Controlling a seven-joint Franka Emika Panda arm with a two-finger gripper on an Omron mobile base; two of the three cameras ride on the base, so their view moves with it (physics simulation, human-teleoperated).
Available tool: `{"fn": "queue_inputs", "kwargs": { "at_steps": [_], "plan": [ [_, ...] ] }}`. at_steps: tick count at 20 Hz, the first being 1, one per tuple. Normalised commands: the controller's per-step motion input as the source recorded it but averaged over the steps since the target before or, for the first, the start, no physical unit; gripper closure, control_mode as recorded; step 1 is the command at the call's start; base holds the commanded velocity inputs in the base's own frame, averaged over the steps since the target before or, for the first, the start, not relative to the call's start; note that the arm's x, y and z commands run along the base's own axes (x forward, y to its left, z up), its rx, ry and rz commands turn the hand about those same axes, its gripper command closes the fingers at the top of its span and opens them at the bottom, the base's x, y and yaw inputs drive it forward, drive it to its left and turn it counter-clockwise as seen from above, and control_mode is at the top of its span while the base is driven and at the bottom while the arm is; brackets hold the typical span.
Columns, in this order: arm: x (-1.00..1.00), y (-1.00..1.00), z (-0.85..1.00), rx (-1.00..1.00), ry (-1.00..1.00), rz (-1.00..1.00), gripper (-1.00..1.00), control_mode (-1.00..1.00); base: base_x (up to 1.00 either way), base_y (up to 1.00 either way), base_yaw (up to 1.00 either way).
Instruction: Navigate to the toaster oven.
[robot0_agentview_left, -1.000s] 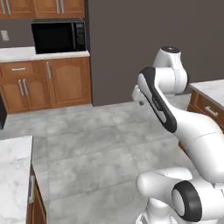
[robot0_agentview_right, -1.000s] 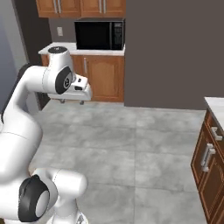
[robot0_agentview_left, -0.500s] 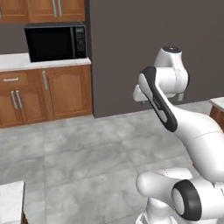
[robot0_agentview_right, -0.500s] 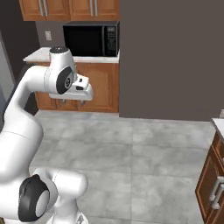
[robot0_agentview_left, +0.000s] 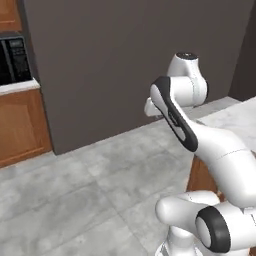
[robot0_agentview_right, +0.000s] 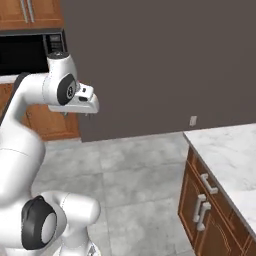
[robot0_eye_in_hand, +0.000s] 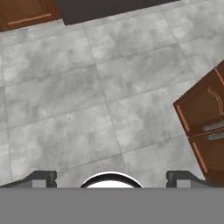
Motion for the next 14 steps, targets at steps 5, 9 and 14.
{"fn": "queue_inputs", "kwargs": {
  "at_steps": [5, 9, 14],
  "plan": [
    [0.00, 0.00, 0.00, 0.00, 0.00, 0.00, -1.00, 1.00, 0.55, -0.30, -0.78],
    [0.00, 0.00, 0.00, 0.00, 0.00, 0.00, -1.00, 1.00, 0.53, -0.26, -0.80],
    [0.00, 0.00, 0.00, 0.00, 0.00, 0.00, -1.00, 1.00, 0.53, -0.29, -0.80]
  ]
}}
